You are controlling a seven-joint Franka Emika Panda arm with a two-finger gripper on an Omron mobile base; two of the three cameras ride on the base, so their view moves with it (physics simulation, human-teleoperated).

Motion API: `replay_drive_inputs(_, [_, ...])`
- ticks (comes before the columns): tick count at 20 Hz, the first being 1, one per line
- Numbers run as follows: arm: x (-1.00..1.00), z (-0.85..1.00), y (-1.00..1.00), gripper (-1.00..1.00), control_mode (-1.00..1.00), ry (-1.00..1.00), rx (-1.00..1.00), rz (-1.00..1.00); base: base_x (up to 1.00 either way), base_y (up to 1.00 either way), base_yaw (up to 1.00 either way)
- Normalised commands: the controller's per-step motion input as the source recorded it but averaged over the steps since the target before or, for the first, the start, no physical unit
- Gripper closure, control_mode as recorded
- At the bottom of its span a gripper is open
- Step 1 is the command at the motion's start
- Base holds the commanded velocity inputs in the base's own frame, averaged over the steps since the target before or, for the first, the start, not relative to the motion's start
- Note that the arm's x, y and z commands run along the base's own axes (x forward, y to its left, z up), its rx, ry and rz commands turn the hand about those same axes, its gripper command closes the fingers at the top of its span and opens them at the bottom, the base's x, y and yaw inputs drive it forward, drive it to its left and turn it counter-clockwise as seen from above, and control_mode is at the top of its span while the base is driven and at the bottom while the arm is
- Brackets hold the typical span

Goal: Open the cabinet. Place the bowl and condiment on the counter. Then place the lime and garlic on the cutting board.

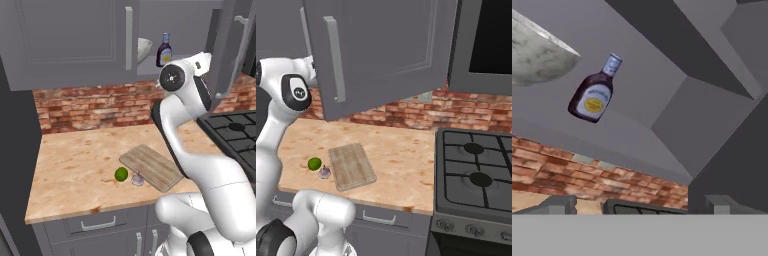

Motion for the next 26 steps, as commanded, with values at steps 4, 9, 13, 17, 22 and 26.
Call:
replay_drive_inputs(4, [-0.33,0.14,-0.22,-1.0,-1.0,-0.06,0.0,-0.13,0.0,0.0,0.0])
replay_drive_inputs(9, [-0.2,0.04,-0.32,-1.0,-1.0,0.0,0.0,-0.11,0.0,0.0,0.0])
replay_drive_inputs(13, [-0.05,0.0,-0.39,-1.0,-1.0,0.0,0.0,-0.08,0.0,0.0,0.0])
replay_drive_inputs(17, [0.0,0.0,-0.4,-1.0,-1.0,0.0,0.0,-0.05,0.0,0.0,0.0])
replay_drive_inputs(22, [0.0,0.0,-0.41,-1.0,-1.0,0.0,0.0,-0.01,0.0,0.0,0.0])
replay_drive_inputs(26, [0.0,0.0,-0.42,-1.0,-1.0,0.0,0.0,0.0,0.0,0.0,0.0])
